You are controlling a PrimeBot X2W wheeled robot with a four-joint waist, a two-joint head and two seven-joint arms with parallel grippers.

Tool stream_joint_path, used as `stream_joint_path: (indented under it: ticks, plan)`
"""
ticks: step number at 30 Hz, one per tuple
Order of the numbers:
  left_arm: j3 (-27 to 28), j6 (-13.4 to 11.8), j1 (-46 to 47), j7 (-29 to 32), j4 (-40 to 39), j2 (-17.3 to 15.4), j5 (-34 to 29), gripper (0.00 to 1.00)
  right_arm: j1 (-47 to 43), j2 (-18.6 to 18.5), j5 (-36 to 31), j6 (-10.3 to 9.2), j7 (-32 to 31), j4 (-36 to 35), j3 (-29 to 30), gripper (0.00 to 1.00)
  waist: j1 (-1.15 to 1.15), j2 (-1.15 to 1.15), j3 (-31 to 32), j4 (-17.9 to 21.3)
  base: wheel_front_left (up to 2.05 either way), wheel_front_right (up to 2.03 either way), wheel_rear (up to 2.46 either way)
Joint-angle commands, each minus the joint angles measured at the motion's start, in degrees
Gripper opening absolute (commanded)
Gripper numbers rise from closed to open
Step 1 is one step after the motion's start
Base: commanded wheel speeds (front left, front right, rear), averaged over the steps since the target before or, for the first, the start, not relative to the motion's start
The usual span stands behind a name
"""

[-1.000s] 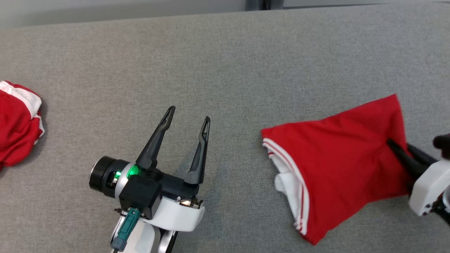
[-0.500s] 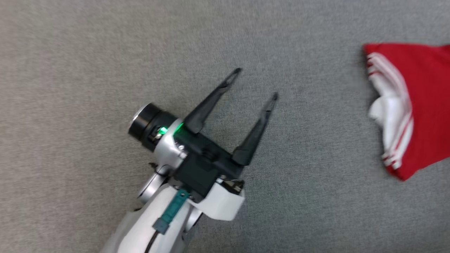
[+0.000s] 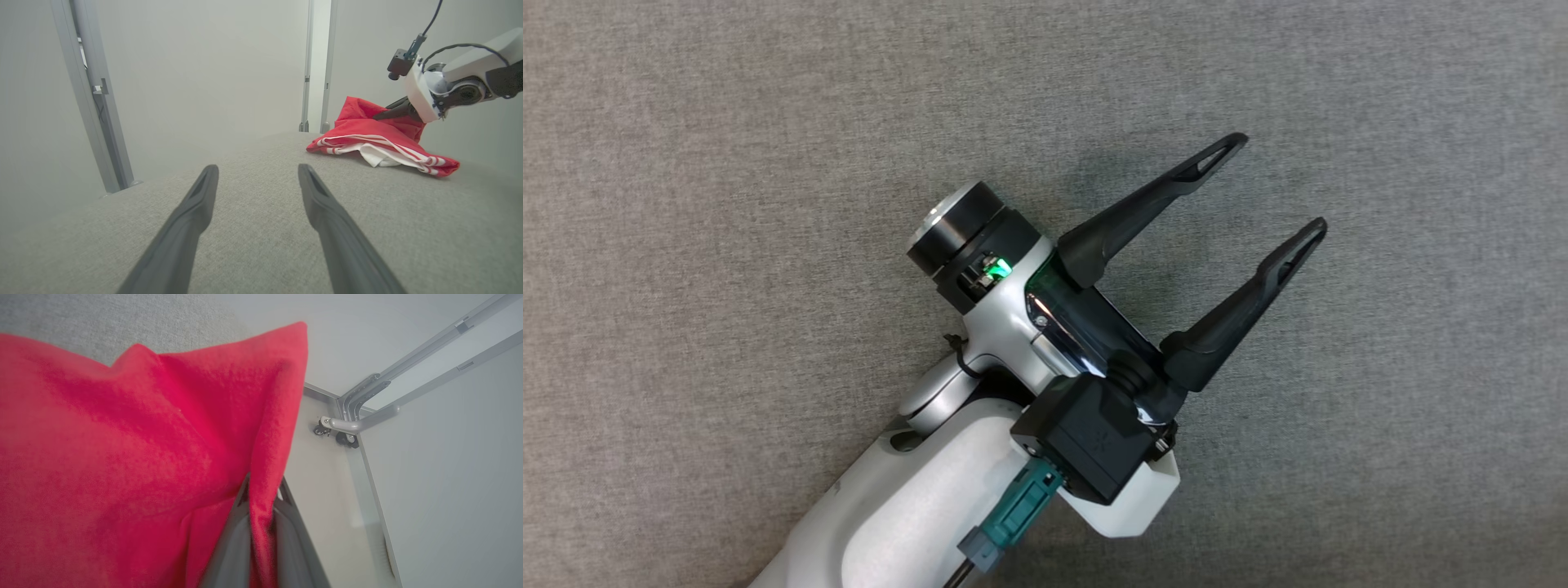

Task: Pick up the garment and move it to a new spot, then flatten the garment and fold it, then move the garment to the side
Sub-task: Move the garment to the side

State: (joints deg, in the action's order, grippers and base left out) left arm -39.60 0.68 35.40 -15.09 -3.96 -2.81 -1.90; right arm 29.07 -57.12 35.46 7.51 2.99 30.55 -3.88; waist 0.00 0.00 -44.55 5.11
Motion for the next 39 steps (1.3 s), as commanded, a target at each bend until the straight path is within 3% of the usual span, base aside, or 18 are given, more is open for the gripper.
stream_joint_path:
  ticks: [1, 12, 13, 14, 21, 29, 39]
  plan:
    - [-0.42, -0.49, 1.11, -0.03, -0.33, -0.18, 0.52, 1.00, 1.20, -0.42, -0.57, -0.03, -0.23, 0.62, 0.85, 0.00, 0.00, 0.00, -0.40, -0.55, 0.00, 0.00, 0.00]
    - [-1.97, -2.27, 1.22, -0.02, -0.55, -0.27, 1.80, 1.00, 1.90, 0.36, -3.29, -0.03, -3.79, 5.56, 3.89, 0.00, 0.00, 0.00, -0.56, -2.24, 0.00, 0.00, 0.00]
    - [-2.01, -2.41, 1.06, -0.02, -0.54, -0.32, 1.88, 1.00, 2.07, 0.48, -3.76, -0.03, -4.03, 6.15, 4.28, 0.27, 0.00, 0.00, -0.49, -2.34, 0.00, 0.00, 0.00]
    - [-2.04, -2.38, 0.94, -0.02, -0.49, -0.37, 1.94, 1.00, 2.30, 0.63, -4.19, -0.03, -3.78, 6.36, 4.51, 1.00, 0.00, 0.00, -0.39, -2.41, 0.00, 0.00, 0.00]
    - [-1.66, -3.20, -0.51, -0.02, 0.11, -0.39, 2.68, 1.00, 5.48, 2.63, -6.69, -0.02, -2.25, 7.47, 7.80, 1.00, 0.00, 0.00, 2.79, -2.52, 0.00, 0.00, 0.00]
    - [0.35, -4.92, -3.96, -0.02, 0.53, -0.70, 3.32, 1.00, 8.56, 5.66, -9.65, -0.02, 0.02, 2.09, 5.45, 1.00, 0.00, 0.00, 9.80, -2.46, 0.00, 0.00, 0.00]
    - [8.03, -7.77, -11.48, -0.03, 0.45, -3.91, 3.76, 1.00, 8.10, 15.95, -11.42, -0.02, 4.22, -9.36, -3.08, 1.00, 0.00, 0.00, 21.00, -2.69, 0.00, 0.00, 0.00]
